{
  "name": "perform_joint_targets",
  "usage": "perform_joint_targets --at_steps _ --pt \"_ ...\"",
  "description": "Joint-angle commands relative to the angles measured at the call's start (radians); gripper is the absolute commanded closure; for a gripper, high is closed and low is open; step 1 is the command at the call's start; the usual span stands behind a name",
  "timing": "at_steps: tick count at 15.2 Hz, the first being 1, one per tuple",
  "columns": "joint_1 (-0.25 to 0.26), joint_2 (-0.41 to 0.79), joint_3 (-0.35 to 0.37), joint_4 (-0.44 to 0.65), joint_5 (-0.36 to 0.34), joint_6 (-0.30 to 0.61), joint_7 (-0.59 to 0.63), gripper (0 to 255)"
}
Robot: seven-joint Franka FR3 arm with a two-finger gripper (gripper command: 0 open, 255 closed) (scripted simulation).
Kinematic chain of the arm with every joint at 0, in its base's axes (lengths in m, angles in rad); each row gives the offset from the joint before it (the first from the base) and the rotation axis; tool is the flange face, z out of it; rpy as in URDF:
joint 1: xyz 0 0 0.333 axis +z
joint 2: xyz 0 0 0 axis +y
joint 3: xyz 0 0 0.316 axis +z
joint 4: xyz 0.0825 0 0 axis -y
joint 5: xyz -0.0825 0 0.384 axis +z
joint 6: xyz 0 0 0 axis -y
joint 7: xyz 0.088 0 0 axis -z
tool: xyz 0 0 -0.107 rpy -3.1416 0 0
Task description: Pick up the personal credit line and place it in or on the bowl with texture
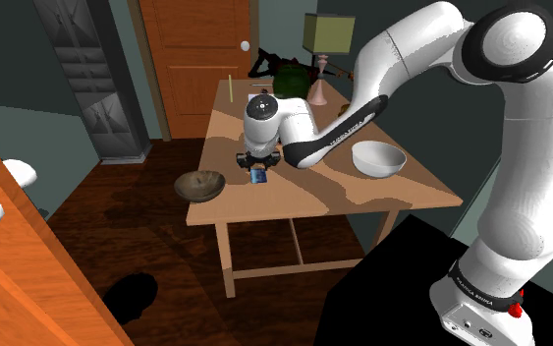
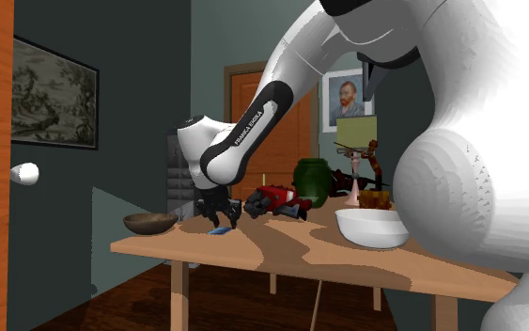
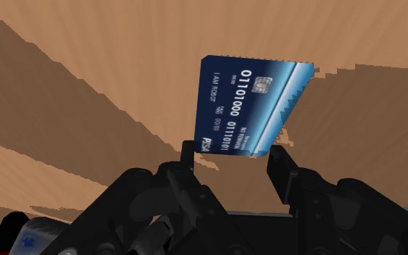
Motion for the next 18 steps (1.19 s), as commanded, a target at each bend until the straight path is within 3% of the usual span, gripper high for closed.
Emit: perform_joint_targets --at_steps 1,7,18 --pt "0.000 0.000 0.000 0.000 0.000 0.000 0.000 255" --pt "0.000 0.000 0.000 0.000 0.000 0.000 0.000 255" --pt "-0.044 -0.094 0.055 0.019 0.132 -0.045 -0.121 255"
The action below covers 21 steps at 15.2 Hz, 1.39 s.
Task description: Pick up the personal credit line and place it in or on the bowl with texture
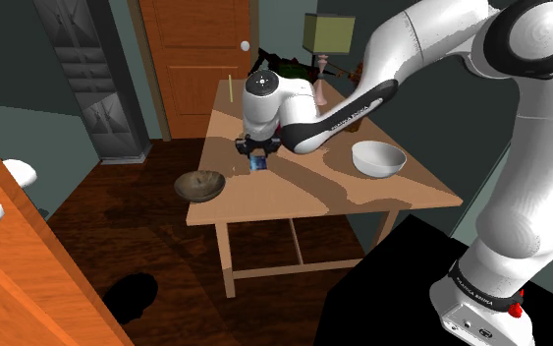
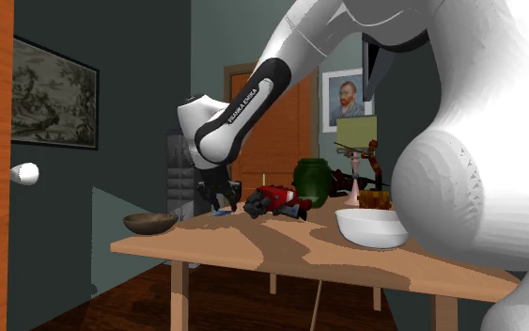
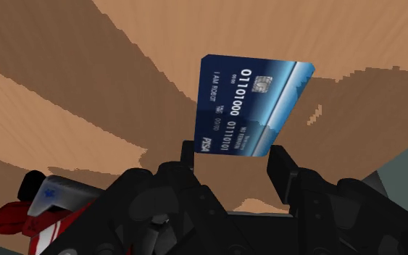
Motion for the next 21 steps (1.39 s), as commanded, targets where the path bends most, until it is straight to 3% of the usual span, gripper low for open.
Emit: perform_joint_targets --at_steps 1,12,21 --pt "-0.007 -0.015 0.009 0.007 0.024 -0.010 -0.023 255" --pt "-0.040 -0.093 0.050 0.055 0.145 -0.071 -0.139 255" --pt "0.247 0.163 0.040 0.400 0.022 -0.342 -0.034 255"
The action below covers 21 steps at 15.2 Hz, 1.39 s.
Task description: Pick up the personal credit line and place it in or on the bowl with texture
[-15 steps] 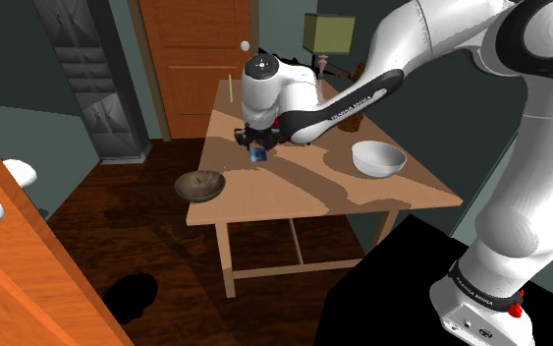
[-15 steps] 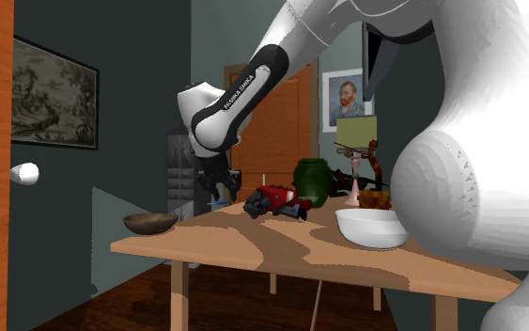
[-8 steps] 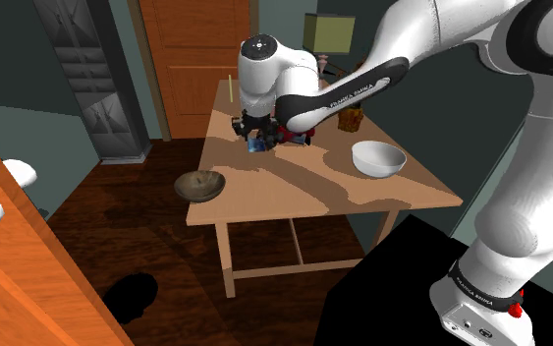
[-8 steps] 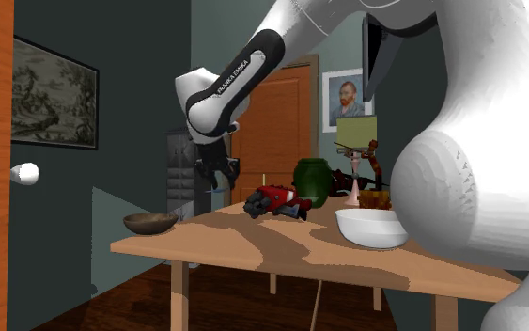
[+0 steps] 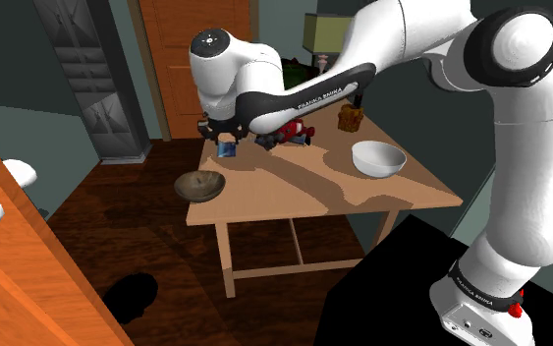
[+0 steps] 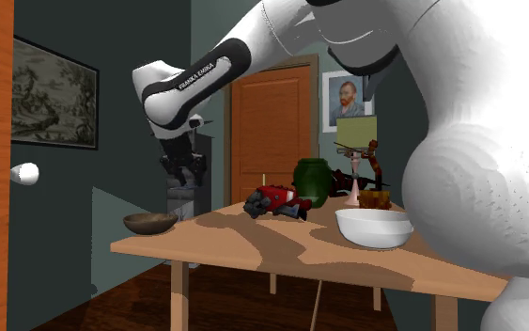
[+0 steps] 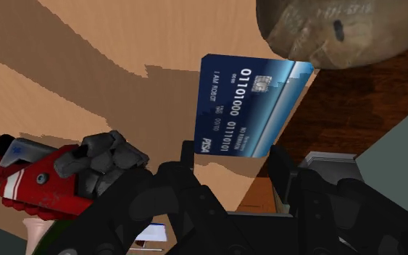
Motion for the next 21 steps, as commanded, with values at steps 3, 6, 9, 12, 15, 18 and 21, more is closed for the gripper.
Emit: perform_joint_targets --at_steps 3,6,9,12,15,18,21 --pt "0.151 0.124 -0.021 0.193 -0.048 -0.119 0.018 255" --pt "0.276 0.229 -0.044 0.374 -0.083 -0.206 0.007 255" --pt "0.269 0.234 -0.049 0.343 -0.090 -0.180 0.029 255" --pt "0.264 0.242 -0.054 0.317 -0.100 -0.155 0.050 255" --pt "0.260 0.251 -0.061 0.293 -0.110 -0.132 0.072 255" --pt "0.258 0.262 -0.067 0.272 -0.122 -0.110 0.092 255" --pt "0.257 0.275 -0.075 0.254 -0.134 -0.088 0.112 255"
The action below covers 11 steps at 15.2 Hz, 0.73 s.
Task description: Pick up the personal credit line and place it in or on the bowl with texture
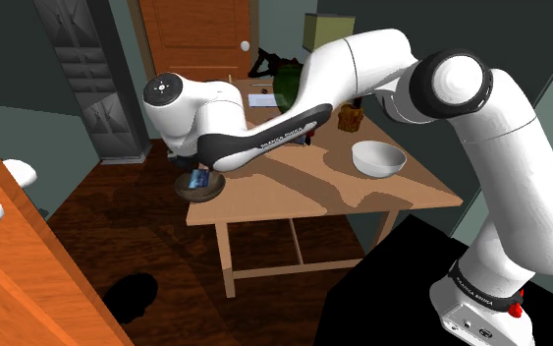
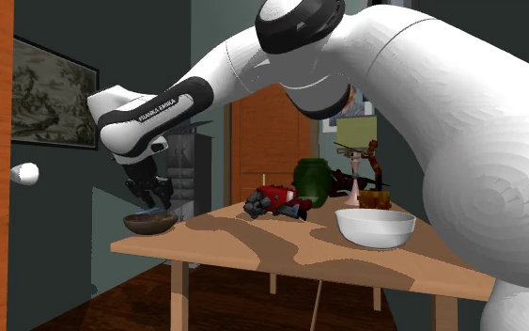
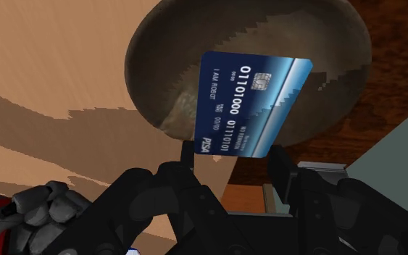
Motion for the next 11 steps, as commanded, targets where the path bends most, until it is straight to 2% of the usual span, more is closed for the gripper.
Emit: perform_joint_targets --at_steps 1,10,11 --pt "0.002 0.012 -0.006 -0.005 -0.009 0.013 0.011 255" --pt "0.002 0.015 -0.008 -0.008 -0.012 0.017 0.015 255" --pt "0.002 0.015 -0.008 -0.008 -0.012 0.017 0.015 0"
